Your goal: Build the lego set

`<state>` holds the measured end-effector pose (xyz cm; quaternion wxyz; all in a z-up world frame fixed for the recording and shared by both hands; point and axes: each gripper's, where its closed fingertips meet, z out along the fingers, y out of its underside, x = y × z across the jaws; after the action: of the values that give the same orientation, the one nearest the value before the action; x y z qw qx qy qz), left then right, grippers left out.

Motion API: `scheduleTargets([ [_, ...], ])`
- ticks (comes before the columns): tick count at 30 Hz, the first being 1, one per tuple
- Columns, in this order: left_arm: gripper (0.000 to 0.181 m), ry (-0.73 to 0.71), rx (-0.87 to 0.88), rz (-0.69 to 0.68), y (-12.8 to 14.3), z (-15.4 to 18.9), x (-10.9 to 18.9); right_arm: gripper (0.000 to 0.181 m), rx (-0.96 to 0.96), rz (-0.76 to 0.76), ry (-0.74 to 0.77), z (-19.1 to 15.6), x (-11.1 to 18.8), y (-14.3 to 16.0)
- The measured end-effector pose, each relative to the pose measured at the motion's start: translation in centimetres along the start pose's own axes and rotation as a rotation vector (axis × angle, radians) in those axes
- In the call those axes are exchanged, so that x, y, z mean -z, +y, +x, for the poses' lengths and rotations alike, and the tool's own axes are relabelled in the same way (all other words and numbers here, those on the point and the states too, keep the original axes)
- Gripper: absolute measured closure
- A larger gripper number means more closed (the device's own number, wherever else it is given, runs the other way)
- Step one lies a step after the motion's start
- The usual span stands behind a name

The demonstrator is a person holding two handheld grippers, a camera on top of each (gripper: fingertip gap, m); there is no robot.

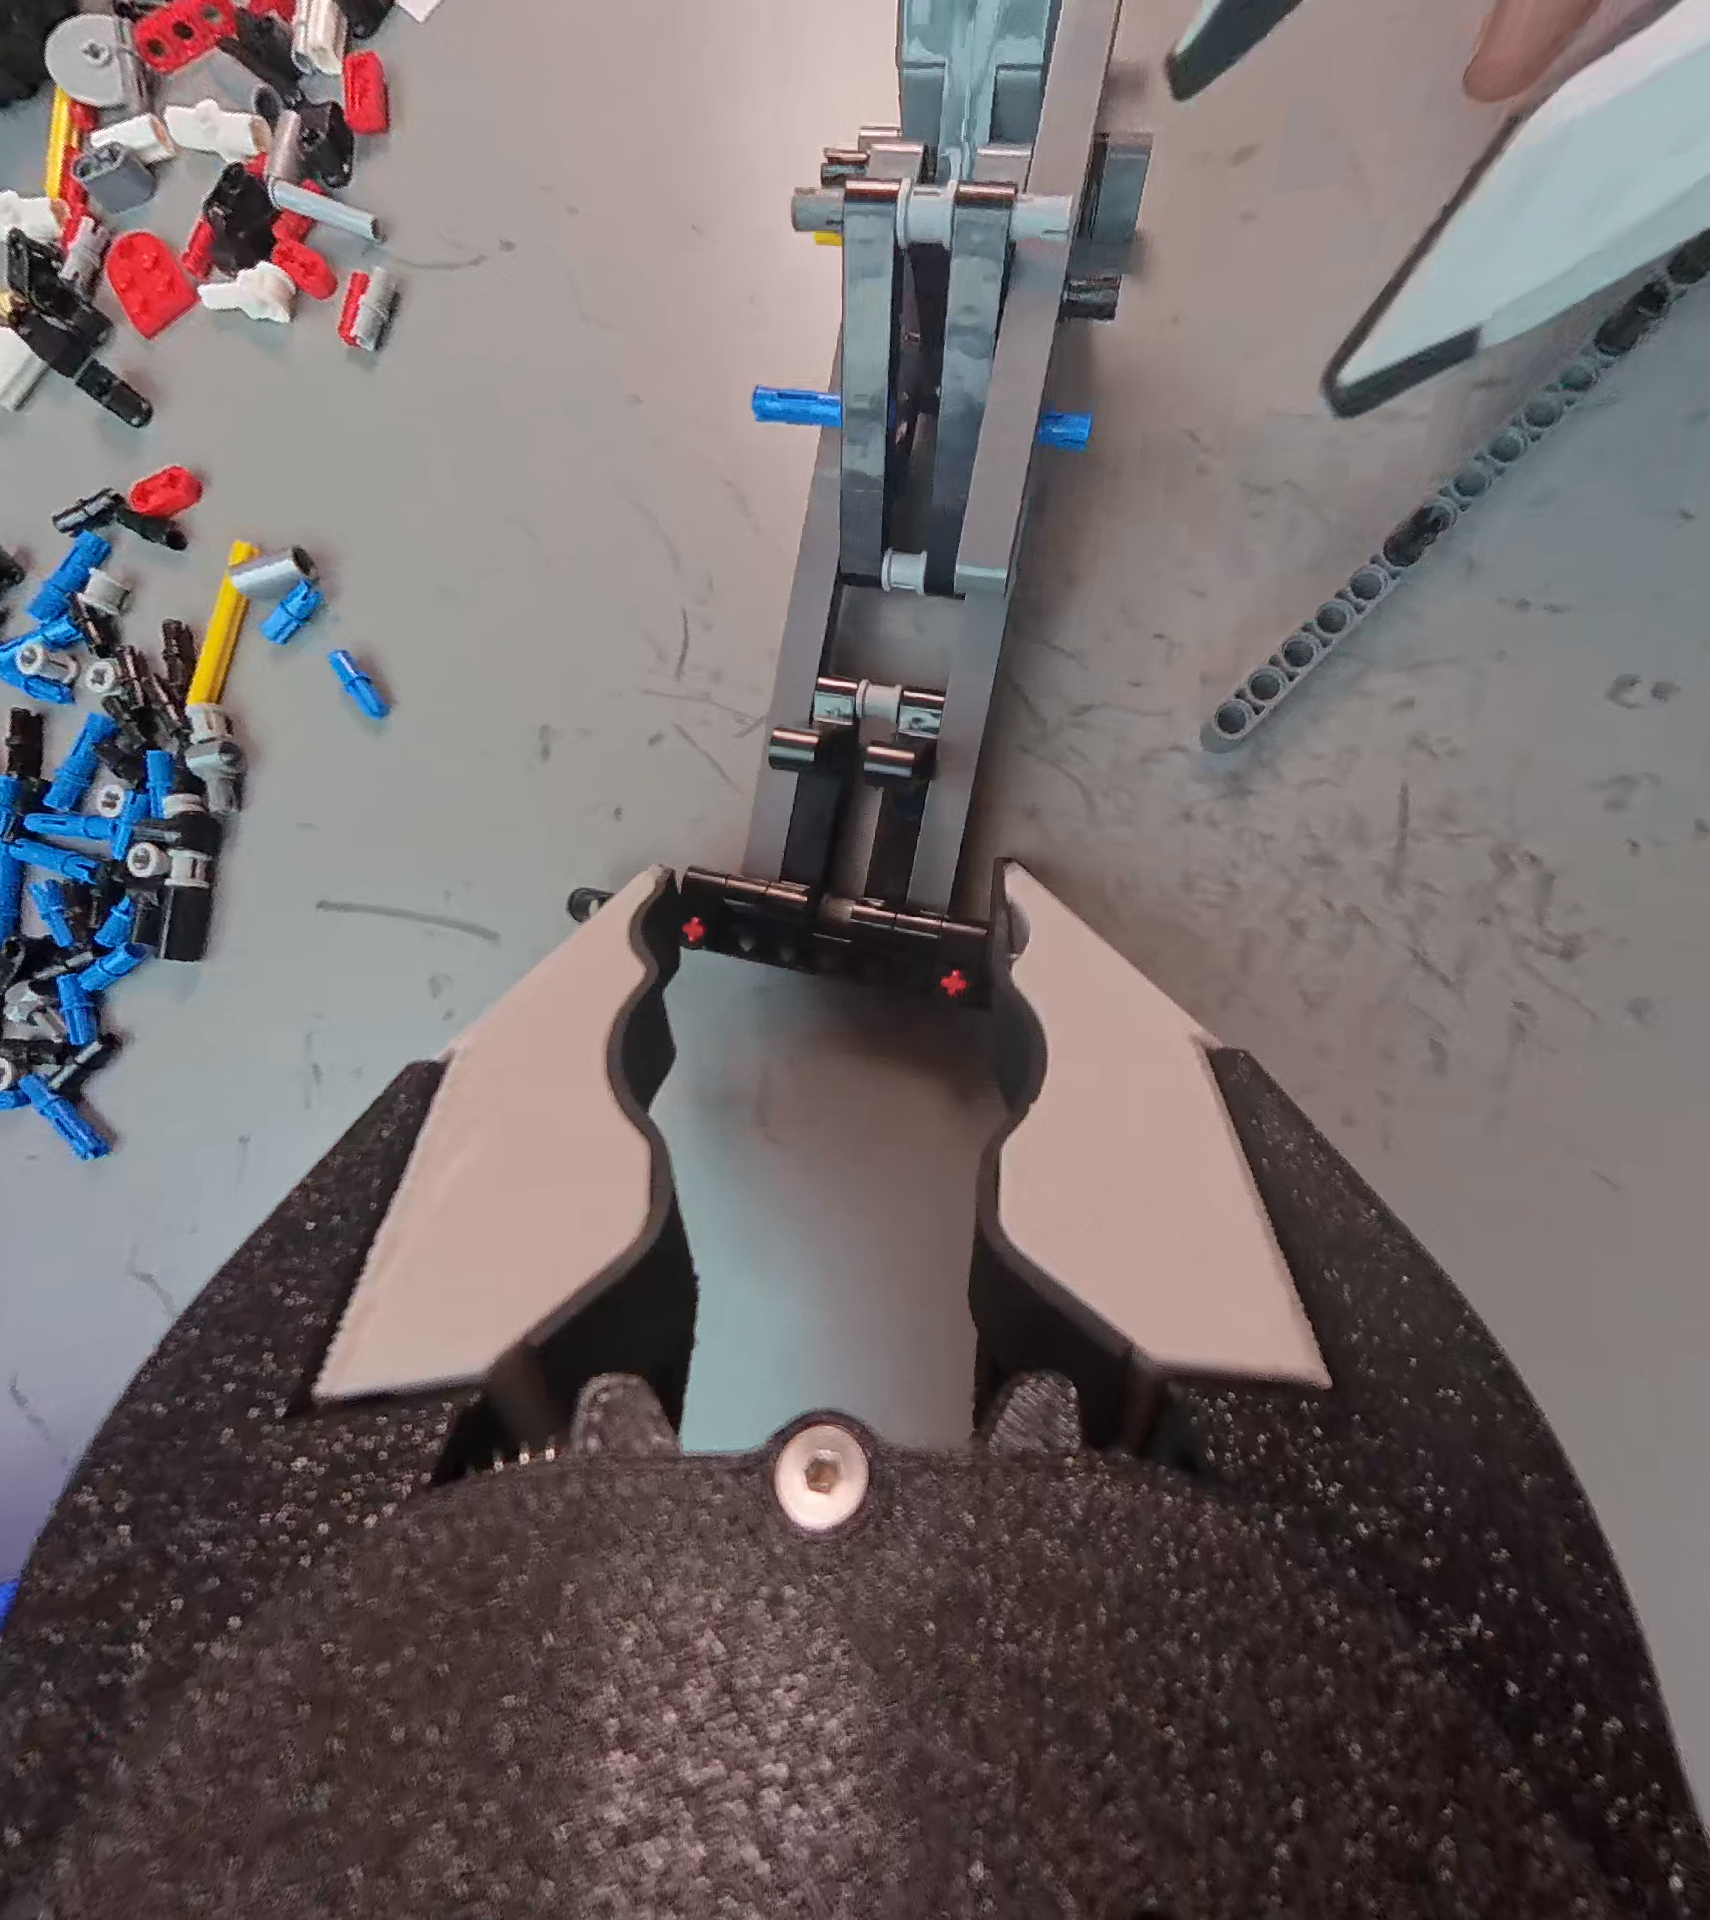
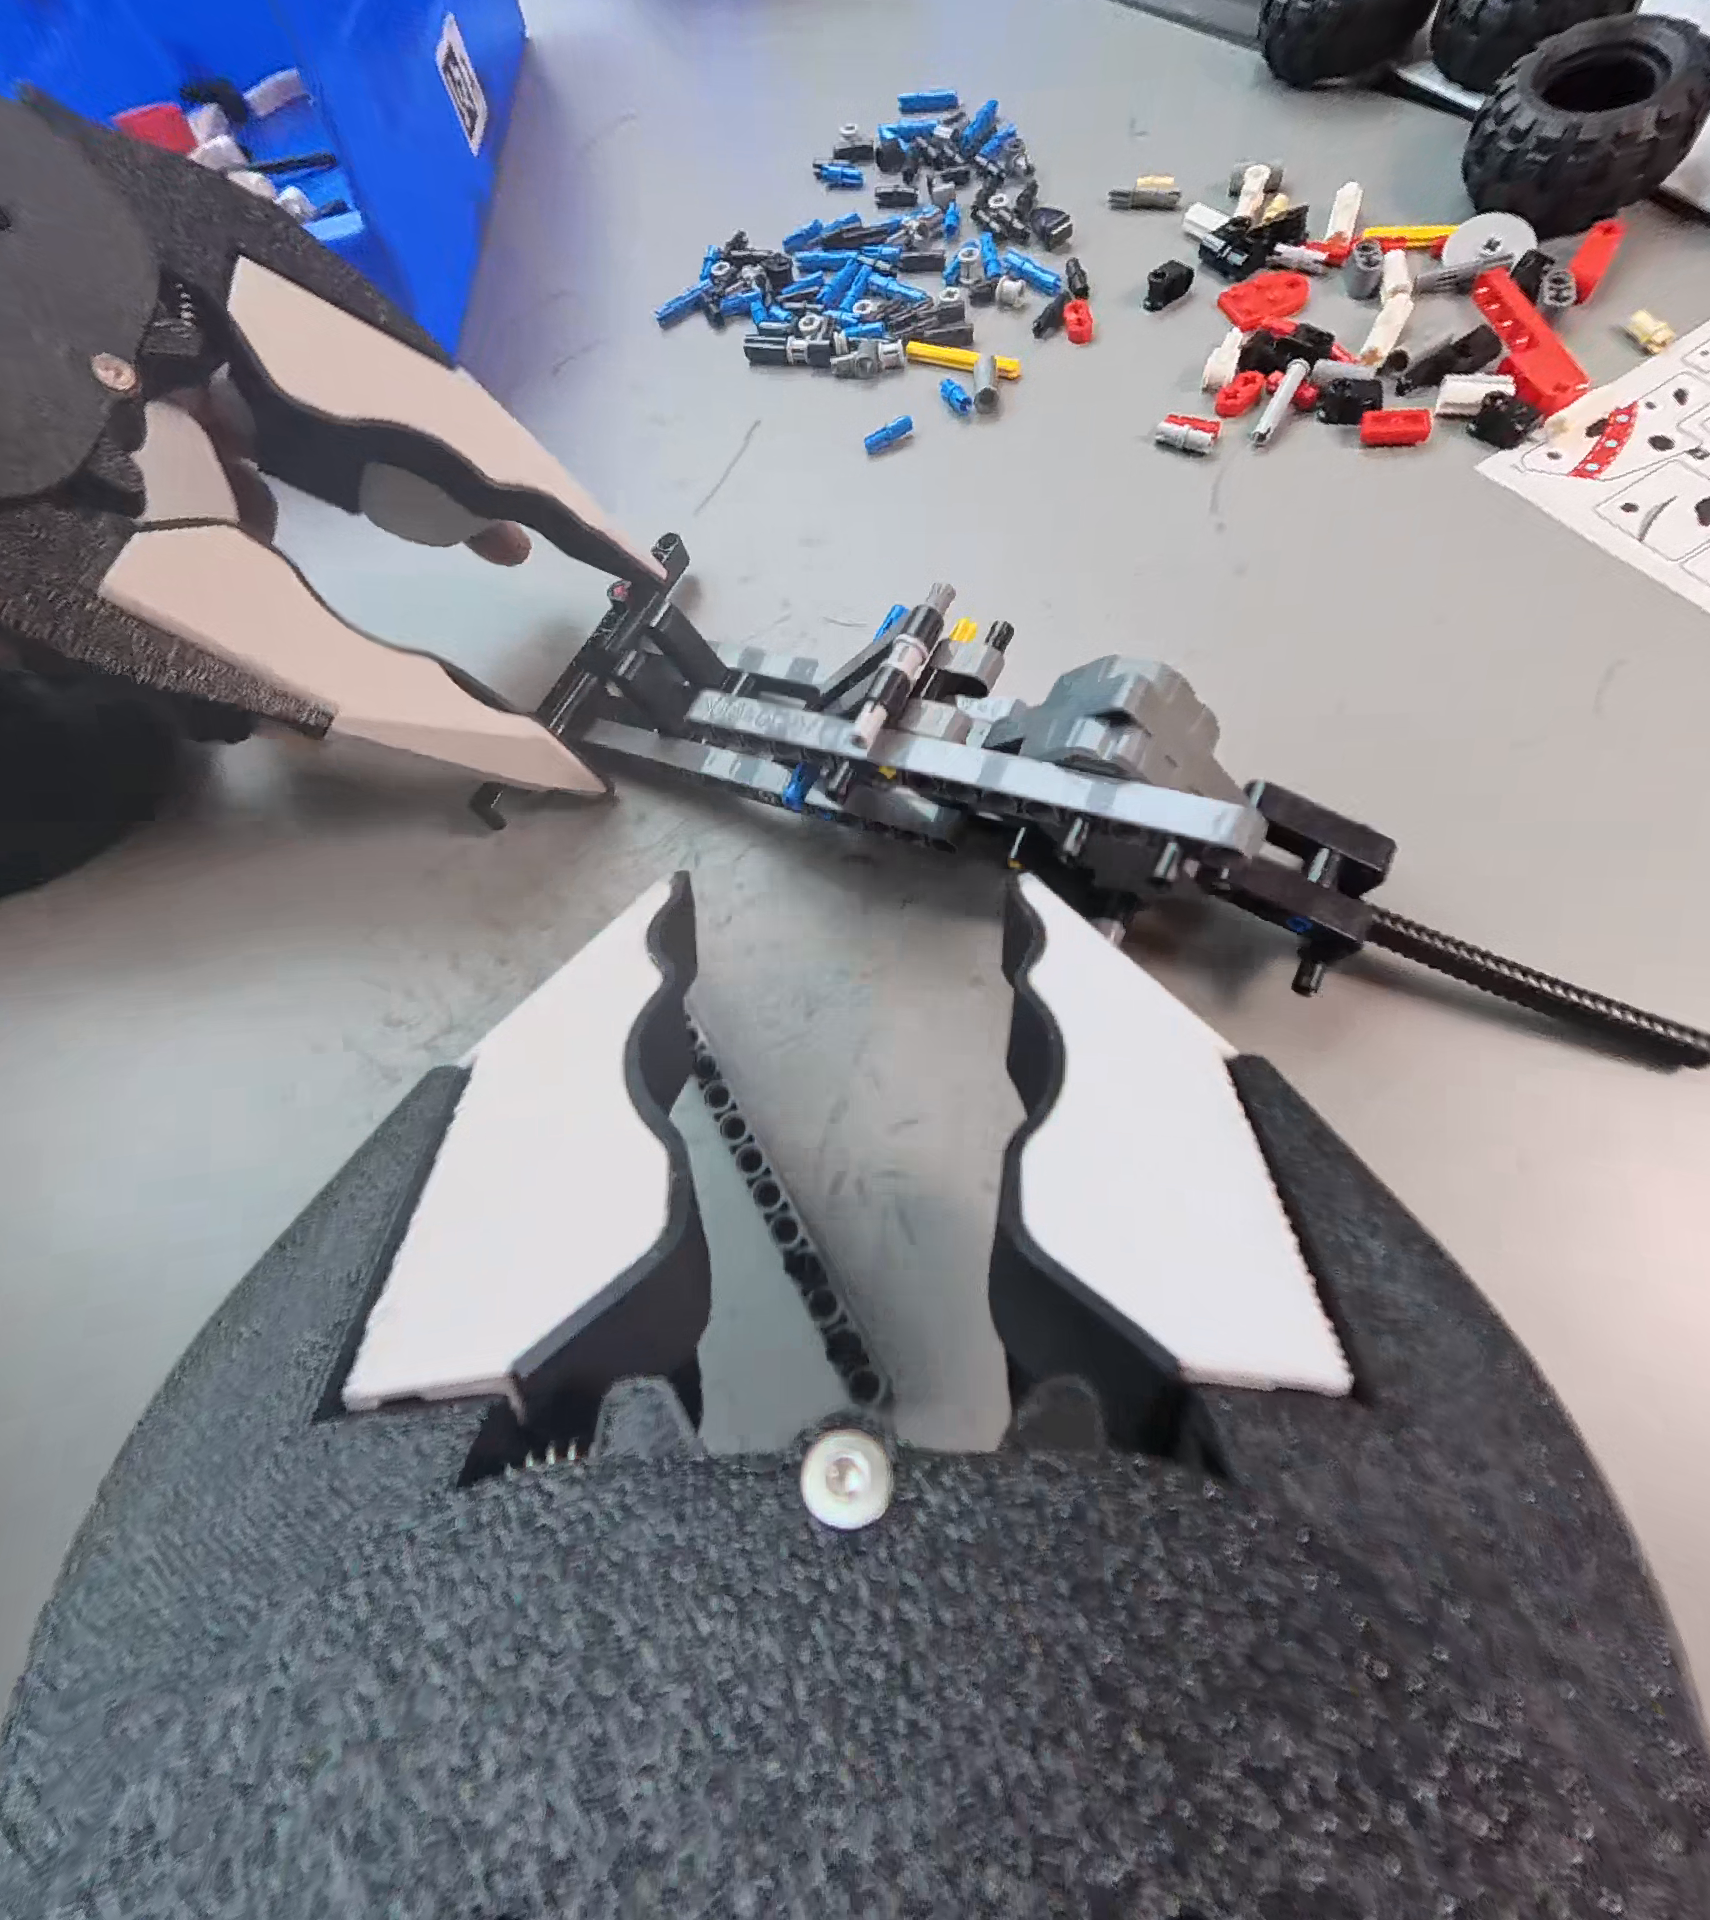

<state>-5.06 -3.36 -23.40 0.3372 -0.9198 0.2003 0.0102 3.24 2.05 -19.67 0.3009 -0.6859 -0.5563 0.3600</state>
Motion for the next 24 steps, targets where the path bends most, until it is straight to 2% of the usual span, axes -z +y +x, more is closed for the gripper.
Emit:
scheduleTargets([
  [2,0.12,0.012,-0.016,-0.007,-0.2,0.5,0.0,0.117,-0.03,-0.008,-0.03,-0.2,-1.0,-1.0],
  [5,0.119,0.115,-0.028,0.012,-0.9,2.5,0.1,0.107,-0.08,-0.076,-0.062,1.0,-2.5,-1.9],
  [9,0.115,0.135,-0.093,0.027,-1.7,2.8,-0.4,0.112,-0.175,-0.177,-0.157,1.7,-4.3,-3.2],
  [12,0.117,0.152,-0.098,0.039,-2.4,2.2,-0.9,0.111,-0.197,-0.225,-0.11,2.5,-5.7,-4.1],
  [16,0.118,0.157,-0.098,0.076,-2.7,1.2,-1.2,0.135,-0.198,-0.182,0.005,4.1,-7.3,-4.9],
  [20,0.118,0.128,-0.114,0.143,-2.3,0.3,-0.4,0.139,-0.272,-0.1,-0.033,3.9,-7.7,-5.4],
  [24,0.116,0.106,-0.115,0.242,-2.6,-0.5,1.8,0.153,-0.414,-0.018,-0.087,4.4,-7.5,-5.5],
])
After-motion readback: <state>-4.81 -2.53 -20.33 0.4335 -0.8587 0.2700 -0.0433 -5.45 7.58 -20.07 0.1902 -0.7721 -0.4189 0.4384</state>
